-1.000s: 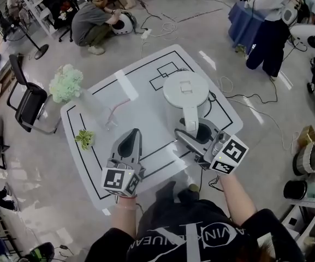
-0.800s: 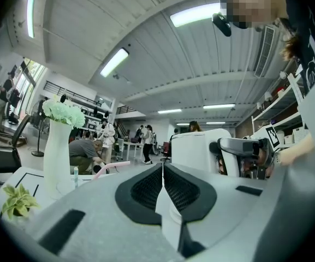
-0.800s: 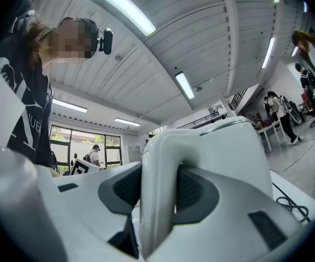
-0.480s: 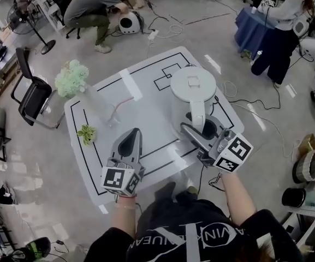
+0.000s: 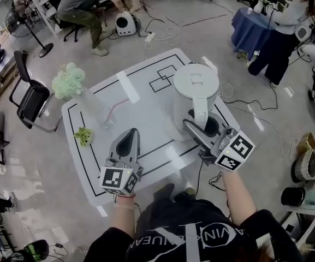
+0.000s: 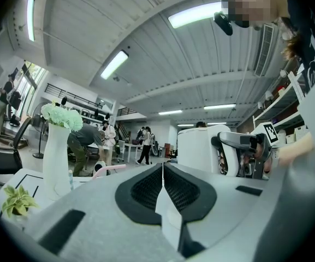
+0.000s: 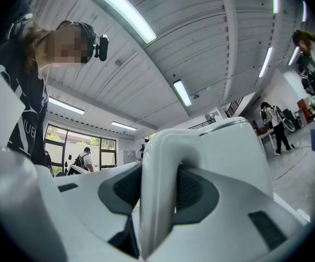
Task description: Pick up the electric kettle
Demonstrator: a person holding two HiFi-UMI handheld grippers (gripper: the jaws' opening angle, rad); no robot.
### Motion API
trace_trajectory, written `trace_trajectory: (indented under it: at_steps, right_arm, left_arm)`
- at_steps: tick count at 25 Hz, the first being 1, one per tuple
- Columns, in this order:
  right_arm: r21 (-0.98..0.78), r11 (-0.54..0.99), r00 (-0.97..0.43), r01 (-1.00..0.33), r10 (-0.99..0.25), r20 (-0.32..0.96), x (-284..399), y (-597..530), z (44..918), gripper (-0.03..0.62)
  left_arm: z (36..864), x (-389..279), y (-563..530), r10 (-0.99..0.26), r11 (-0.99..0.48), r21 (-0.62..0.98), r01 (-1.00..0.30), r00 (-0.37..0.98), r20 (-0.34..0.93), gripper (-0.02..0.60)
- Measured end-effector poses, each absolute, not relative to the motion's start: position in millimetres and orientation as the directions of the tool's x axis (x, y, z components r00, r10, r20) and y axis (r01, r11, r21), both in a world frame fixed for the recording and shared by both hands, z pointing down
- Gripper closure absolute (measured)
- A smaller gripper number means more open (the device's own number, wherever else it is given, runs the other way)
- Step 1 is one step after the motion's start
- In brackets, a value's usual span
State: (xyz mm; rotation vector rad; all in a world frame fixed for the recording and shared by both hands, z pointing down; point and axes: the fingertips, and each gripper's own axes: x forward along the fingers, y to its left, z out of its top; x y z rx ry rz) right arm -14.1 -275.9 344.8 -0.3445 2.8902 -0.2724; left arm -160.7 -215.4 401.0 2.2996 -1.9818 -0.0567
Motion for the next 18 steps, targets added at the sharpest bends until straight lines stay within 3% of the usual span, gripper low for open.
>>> trace_trajectory:
  at_steps: [18]
  right_arm:
    - [-0.216, 0.918, -0.906, -0.333, -0.375, -0.196, 40.5, -287.4, 339.9, 0.459]
  left_arm:
    - [397.5, -151.1, -226.2, -0.986, -0.159, 0.107, -0.981, 0.164, 0.035, 0.568]
